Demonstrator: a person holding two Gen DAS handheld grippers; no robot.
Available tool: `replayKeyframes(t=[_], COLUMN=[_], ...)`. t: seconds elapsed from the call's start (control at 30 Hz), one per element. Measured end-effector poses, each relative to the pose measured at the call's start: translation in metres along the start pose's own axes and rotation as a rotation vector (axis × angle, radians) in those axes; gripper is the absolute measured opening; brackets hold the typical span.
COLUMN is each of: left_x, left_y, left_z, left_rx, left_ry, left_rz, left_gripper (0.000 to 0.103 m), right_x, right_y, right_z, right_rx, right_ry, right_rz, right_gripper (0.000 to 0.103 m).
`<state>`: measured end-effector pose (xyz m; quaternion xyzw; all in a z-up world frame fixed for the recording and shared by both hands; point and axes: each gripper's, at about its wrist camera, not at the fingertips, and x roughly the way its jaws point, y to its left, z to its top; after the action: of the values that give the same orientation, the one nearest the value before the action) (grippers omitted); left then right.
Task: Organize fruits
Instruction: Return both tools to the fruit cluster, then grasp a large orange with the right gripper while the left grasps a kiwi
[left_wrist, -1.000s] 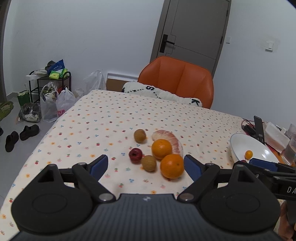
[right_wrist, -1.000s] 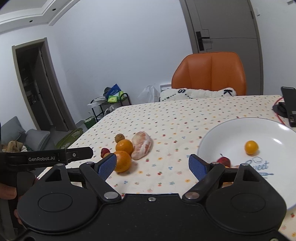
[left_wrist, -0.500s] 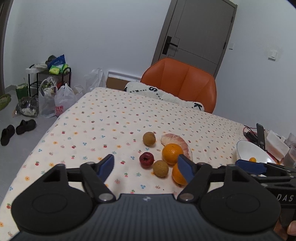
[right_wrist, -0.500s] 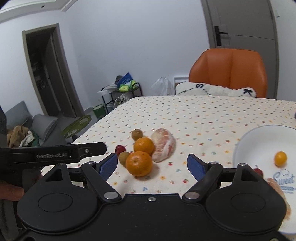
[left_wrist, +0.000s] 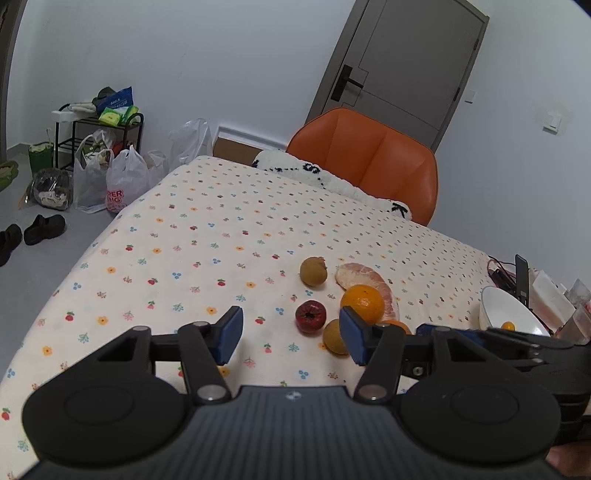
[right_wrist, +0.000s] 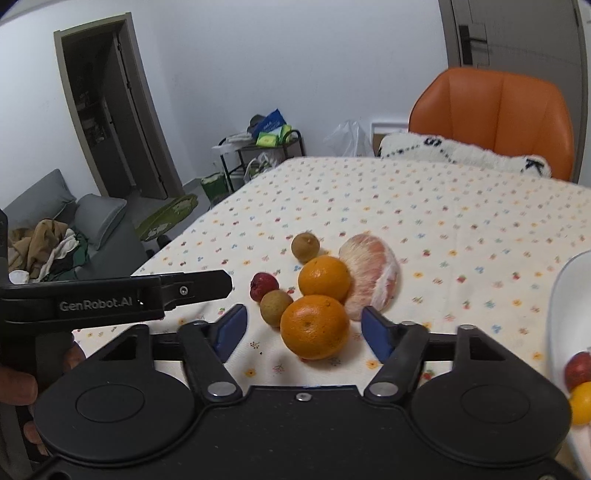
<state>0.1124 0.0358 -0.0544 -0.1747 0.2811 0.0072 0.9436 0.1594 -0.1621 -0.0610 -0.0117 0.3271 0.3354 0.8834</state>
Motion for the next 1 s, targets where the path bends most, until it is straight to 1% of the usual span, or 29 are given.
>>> replayKeyframes(t=[0.03,0.07,0.17,0.47,0.67,0.73,0.83,0.9,0.93,1.0], left_x=[0.001,0.002,0.005,0.015,0.022,0.024,0.027,0.032,0.032,0.031], left_y=[0.001,0.001,-0.001,-0.021,-0.029,-0.032,-0.036,-0.037,-0.038,-0.041], left_z=[0.000,0.000,0.000,-0.004,-0.009,-0.010,-0.013,-0.015,-0.016,-0.017], left_rx=[-0.004,-0.007,-0.006,0.026,0.036,0.043,0.065,0.076,0.082,0.096], left_ry=[0.002,0.003,0.005,0.019,0.033,0.039,0.056,0.082,0.081,0.083], left_rz=[-0.001,0.000,-0.006,-0.035,-0.024,-0.019,-0.013,-0.007,-0.005,0.003], left_gripper=[0.056,0.056,0.054,0.050,0.049,0.047,0.039,0.024,0.021,0.020], right_x=[0.002,0.003,-0.002,-0.023,-0.031,-0.033,-0.035,-0.036,-0.037,-0.039], right_y=[0.000,0.000,-0.006,-0.021,-0.035,-0.037,-0.039,-0.040,-0.041,-0.043], right_z=[-0.001,-0.001,0.000,-0.002,-0.006,-0.007,-0.008,-0.009,-0.010,-0.011], right_rx=[-0.002,-0.008,0.009,0.005,0.033,0.035,0.039,0.044,0.048,0.053], right_ry=[0.009,0.013,0.015,-0.007,-0.019,-0.022,-0.028,-0.032,-0.034,-0.039], right_rz=[-0.011,-0.018,0.006,-0.034,-0.050,-0.050,-0.046,-0.045,-0.045,-0.044], right_gripper=[0.041,0.041,0.040,0.040,0.040,0.040,0.040,0.040,0.040,0.040])
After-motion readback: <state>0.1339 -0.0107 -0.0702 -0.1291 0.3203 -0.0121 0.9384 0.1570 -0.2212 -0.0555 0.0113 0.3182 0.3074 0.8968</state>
